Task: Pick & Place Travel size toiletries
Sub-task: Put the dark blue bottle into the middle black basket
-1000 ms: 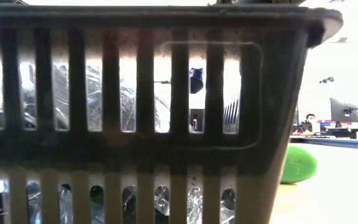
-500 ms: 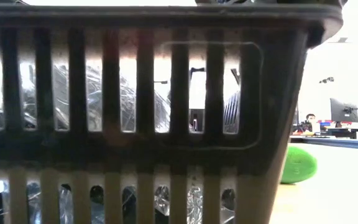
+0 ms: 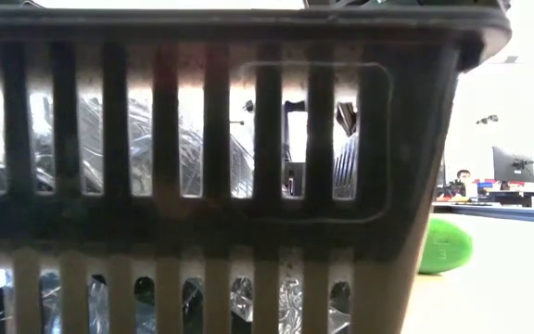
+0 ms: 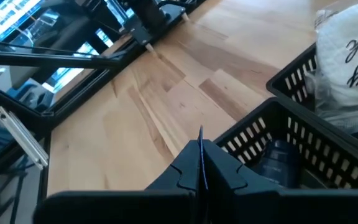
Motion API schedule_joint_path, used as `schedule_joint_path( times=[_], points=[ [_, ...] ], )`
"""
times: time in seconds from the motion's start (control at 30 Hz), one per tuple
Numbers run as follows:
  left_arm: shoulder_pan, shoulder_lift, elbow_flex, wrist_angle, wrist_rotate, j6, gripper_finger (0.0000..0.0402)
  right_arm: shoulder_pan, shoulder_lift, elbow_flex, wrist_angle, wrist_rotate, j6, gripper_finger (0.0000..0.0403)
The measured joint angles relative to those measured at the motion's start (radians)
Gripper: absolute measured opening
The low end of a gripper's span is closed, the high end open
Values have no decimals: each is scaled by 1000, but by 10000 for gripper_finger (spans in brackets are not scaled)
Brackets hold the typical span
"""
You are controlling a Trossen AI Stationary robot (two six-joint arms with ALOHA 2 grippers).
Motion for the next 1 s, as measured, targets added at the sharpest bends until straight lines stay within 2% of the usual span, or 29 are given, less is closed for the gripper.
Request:
schedule_joint_path(
  times=[0.27,0.53,0.63,1.0],
  points=[
    [0,0,0,0,0,0,24,-1,0,0,-8,-6,-2,12],
    [0,0,0,0,0,0,24,-1,0,0,-11,16,-3,104],
    [0,0,0,0,0,0,24,-1,0,0,-11,21,-13,125],
    [0,0,0,0,0,0,24,-1,-8,0,-14,17,-29,132]
  ],
)
